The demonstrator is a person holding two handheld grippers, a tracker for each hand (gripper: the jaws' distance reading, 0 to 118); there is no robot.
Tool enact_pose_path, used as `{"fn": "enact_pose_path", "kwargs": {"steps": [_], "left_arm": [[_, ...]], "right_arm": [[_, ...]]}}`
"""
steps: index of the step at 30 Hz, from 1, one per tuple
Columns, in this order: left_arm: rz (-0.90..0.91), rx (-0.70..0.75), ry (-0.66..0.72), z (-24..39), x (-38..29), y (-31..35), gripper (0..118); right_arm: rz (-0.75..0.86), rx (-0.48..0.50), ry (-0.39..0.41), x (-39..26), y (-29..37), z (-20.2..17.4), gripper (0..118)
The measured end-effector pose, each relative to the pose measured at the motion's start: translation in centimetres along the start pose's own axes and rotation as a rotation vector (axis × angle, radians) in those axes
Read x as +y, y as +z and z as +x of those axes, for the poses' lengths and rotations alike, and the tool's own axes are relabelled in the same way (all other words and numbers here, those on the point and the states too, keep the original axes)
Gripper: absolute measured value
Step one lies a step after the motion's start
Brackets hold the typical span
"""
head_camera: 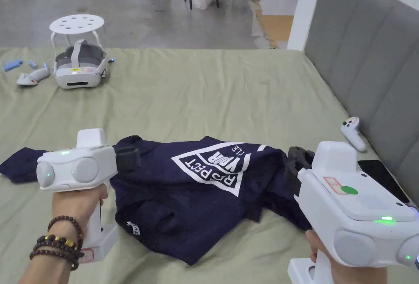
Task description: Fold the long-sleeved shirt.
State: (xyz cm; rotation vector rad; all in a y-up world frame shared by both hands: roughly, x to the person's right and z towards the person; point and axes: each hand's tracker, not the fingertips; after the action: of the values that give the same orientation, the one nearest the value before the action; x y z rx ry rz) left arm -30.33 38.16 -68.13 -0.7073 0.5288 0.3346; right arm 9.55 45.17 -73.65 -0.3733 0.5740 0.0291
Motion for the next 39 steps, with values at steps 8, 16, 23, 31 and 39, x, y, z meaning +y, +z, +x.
{"fn": "enact_pose_path", "kwargs": {"steps": [8,16,23,31,39], "left_arm": [[-0.241,0.026,-0.108,1.1,-1.4,-9.0,68],[-0.113,-0.037,-0.225,1.4,-4.4,-3.9,7],[-0.105,-0.103,-0.166,-0.3,-9.7,1.7,7],[-0.131,-0.098,-0.156,-0.7,-13.1,2.1,7],[-0.096,-0.078,-0.158,-1.1,-11.2,2.7,7]], "right_arm": [[-0.062,-0.050,0.008,0.0,-2.0,2.2,2],[-0.168,0.087,0.072,8.4,-14.0,1.2,34],[-0.554,0.221,0.302,8.0,-30.0,-3.3,102],[-1.037,0.266,0.469,-2.5,-38.0,-7.3,87],[-0.885,0.299,0.433,1.1,-36.2,-6.9,1]]}}
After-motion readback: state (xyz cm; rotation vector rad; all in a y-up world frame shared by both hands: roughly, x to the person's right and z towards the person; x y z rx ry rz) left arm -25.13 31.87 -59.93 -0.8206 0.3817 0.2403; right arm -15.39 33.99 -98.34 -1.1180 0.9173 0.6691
